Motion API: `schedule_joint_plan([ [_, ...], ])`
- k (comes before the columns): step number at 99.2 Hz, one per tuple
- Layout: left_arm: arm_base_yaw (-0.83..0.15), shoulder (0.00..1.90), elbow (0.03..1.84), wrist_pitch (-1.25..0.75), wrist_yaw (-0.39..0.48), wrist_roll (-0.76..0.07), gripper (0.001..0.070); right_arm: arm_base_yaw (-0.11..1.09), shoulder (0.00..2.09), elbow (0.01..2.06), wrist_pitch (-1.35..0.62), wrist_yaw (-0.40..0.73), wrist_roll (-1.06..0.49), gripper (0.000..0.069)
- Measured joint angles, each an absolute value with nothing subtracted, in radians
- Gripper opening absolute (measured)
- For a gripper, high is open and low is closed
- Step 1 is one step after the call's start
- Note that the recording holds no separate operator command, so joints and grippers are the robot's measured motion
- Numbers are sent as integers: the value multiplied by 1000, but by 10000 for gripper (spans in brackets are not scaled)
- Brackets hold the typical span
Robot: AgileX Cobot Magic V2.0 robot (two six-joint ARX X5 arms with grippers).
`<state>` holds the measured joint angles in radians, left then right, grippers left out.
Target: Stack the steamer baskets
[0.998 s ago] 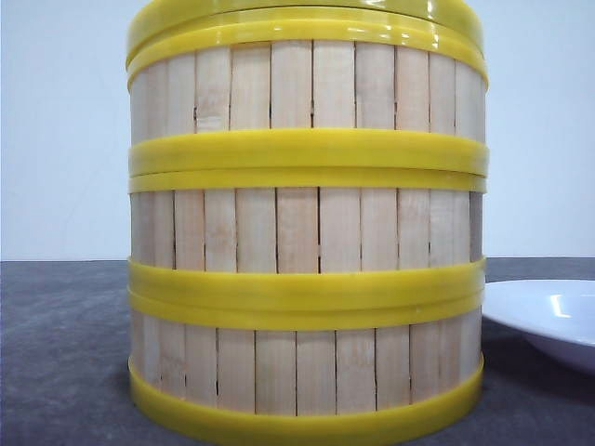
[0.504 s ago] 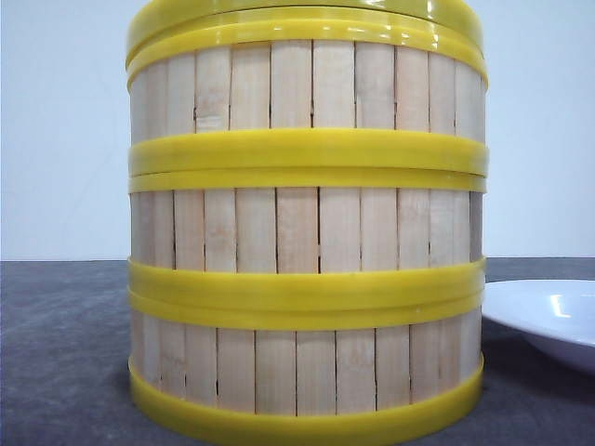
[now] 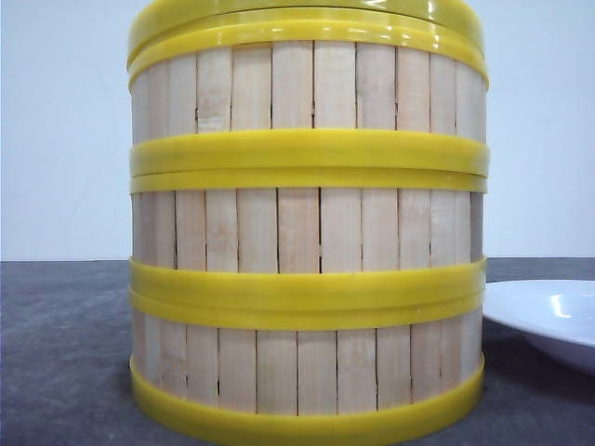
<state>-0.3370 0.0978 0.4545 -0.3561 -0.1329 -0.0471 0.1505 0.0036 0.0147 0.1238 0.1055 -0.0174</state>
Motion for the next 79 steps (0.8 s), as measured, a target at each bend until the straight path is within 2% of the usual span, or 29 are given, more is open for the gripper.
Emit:
schedule_joint_plan([
  [10, -215, 22, 290, -218, 31, -69, 15, 150, 4, 15, 124, 106, -17, 17],
  [16, -161, 4, 225, -163, 95, -77, 15, 150, 4, 15, 124, 106, -17, 17],
  [32, -103, 6, 119, -133, 101, -126, 15, 150, 4, 15, 124, 105, -17, 17],
  [49, -83, 6, 31, 24, 101, -154, 14, 150, 4, 14, 124, 105, -17, 17],
  [79, -81, 4, 32, 65, 96, -45, 14, 150, 4, 15, 124, 105, -17, 17],
])
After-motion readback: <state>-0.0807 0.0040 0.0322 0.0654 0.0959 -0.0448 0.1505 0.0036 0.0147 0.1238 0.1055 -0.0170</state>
